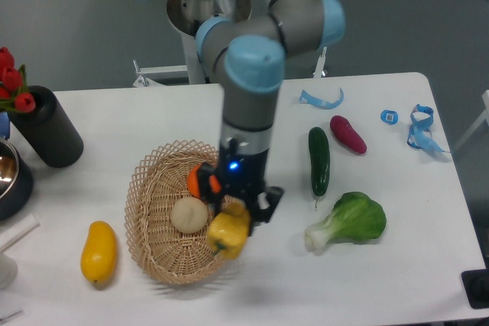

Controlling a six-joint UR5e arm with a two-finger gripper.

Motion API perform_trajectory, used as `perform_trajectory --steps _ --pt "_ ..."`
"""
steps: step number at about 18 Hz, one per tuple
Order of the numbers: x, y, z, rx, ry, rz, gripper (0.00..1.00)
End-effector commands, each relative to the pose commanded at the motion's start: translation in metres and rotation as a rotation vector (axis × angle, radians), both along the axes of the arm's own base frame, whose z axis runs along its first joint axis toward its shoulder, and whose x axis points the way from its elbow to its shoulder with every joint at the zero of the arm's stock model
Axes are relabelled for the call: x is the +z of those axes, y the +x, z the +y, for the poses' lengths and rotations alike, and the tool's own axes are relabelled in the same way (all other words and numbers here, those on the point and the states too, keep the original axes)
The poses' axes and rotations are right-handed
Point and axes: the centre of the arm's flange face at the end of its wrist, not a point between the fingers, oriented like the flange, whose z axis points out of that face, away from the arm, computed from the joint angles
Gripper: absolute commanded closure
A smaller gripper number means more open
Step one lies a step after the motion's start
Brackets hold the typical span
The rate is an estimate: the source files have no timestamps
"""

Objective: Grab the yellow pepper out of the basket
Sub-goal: 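Lift the held yellow pepper up out of the basket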

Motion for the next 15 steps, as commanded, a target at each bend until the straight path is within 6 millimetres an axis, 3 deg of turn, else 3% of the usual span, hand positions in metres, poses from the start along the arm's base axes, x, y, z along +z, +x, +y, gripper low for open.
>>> perform_trajectory --steps 6,15 --pt "0.026 -0.046 -0.032 0.046 0.017 0.053 0.65" --pt "0.033 -0.066 -0.050 0.085 0.024 0.063 0.67"
